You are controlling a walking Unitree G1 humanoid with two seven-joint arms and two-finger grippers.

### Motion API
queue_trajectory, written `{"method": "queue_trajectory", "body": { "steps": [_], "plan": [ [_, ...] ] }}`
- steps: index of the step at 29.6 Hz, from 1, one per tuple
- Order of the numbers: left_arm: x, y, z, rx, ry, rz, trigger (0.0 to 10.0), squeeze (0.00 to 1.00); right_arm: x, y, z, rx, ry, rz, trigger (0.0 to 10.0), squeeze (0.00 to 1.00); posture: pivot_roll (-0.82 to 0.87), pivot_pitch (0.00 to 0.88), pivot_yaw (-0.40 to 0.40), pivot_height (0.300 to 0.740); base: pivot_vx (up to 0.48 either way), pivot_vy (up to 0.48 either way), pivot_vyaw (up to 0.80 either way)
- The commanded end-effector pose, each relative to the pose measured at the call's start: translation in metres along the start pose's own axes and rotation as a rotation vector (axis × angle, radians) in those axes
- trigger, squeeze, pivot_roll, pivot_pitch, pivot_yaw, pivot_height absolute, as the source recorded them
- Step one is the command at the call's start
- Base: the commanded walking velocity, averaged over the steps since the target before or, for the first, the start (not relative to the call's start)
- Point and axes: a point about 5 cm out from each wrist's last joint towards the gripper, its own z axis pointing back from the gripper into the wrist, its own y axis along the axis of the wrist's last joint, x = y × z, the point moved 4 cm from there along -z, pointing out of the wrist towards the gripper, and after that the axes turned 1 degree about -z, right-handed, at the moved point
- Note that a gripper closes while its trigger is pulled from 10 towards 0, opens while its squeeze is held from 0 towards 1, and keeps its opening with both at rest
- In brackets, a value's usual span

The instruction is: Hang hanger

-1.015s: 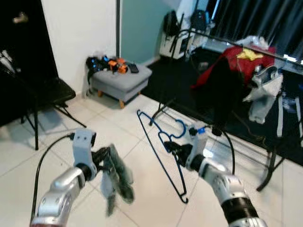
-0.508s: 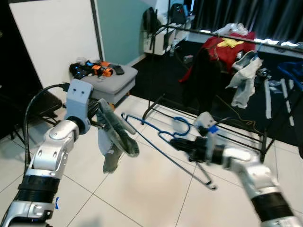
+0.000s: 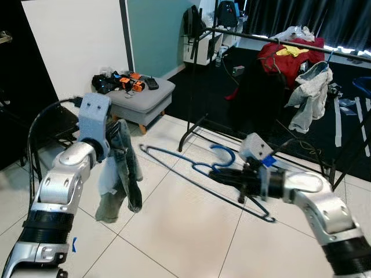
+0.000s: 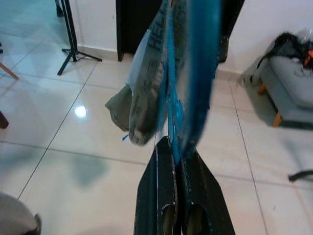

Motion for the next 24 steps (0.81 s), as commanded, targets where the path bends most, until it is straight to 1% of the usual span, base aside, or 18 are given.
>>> {"method": "queue_trajectory", "body": {
  "steps": [1, 3, 5, 14, 17, 24],
  "plan": [
    [0.008, 0.004, 0.001, 0.002, -0.020, 0.010, 10.0, 0.00, -0.006, 0.004, -0.009, -0.005, 0.022, 0.039, 10.0, 0.00, -0.11, 0.000, 0.009, 0.740, 0.000, 0.000, 0.00],
    [0.012, 0.006, 0.003, 0.006, -0.031, 0.013, 10.0, 0.00, -0.006, 0.008, -0.013, -0.005, 0.018, 0.059, 10.0, 0.00, -0.11, 0.000, 0.007, 0.740, 0.000, 0.000, 0.00],
    [0.013, 0.006, 0.004, 0.005, -0.034, 0.011, 10.0, 0.00, -0.005, 0.008, -0.013, -0.005, 0.015, 0.062, 10.0, 0.00, -0.11, 0.001, 0.004, 0.740, 0.000, 0.000, 0.00],
    [0.019, 0.007, 0.006, 0.007, -0.045, 0.010, 10.0, 0.00, 0.001, 0.011, -0.011, -0.015, -0.019, 0.078, 10.0, 0.00, -0.12, 0.004, 0.001, 0.740, 0.000, 0.000, 0.00],
    [0.023, 0.009, 0.005, 0.012, -0.057, 0.013, 10.0, 0.00, 0.003, 0.013, -0.010, -0.013, -0.033, 0.084, 10.0, 0.00, -0.12, 0.005, 0.000, 0.740, 0.000, 0.000, 0.00],
    [0.027, 0.007, 0.004, 0.004, -0.068, 0.005, 10.0, 0.00, 0.008, 0.017, -0.002, -0.026, -0.043, 0.101, 10.0, 0.00, -0.13, 0.009, 0.002, 0.740, 0.000, 0.000, 0.00]
  ]
}}
